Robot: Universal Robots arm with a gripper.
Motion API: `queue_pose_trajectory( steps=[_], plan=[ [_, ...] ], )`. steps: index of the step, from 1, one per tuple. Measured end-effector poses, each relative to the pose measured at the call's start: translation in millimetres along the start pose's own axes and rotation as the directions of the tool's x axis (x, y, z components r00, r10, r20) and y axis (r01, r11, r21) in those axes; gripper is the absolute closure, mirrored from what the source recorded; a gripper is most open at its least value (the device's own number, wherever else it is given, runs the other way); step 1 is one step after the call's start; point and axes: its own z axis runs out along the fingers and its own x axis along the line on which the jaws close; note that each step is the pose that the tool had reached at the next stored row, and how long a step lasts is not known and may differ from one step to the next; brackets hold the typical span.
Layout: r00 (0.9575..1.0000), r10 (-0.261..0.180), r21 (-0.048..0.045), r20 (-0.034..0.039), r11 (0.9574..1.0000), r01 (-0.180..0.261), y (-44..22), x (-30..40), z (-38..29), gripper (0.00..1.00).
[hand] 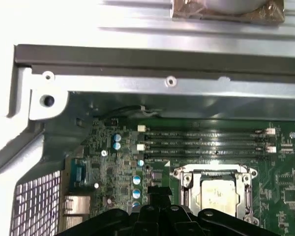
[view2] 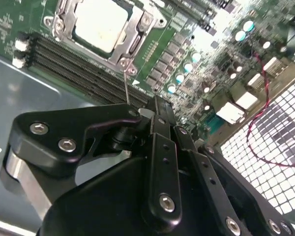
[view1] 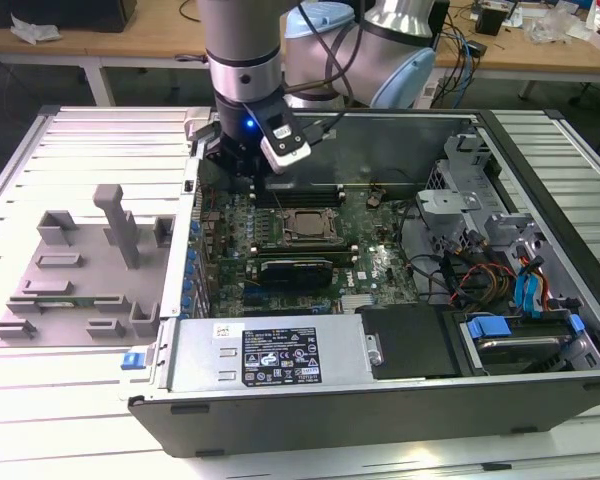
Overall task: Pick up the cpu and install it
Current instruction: 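Install the first cpu locking lever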
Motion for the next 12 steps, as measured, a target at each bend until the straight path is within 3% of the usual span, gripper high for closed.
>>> queue_pose_trajectory(
  steps=[4, 6, 8, 12],
  plan=[
    [1.0, 0.004, -0.0715, 0.0015, 0.9974, -0.004, 0.0, 1.4, 0.1, 0.89],
    [1.0, 0.004, -0.0737, 0.0015, 0.9973, -0.004, 0.0, 0.5, 0.3, 0.89],
    [1.0, 0.004, -0.0738, 0.0016, 0.9973, -0.004, -0.2, -6.2, 0.9, 0.89],
    [1.0, 0.005, -0.0737, -0.002, 0.9973, -0.005, -0.9, -25.2, 2.7, 0.89]
  ],
)
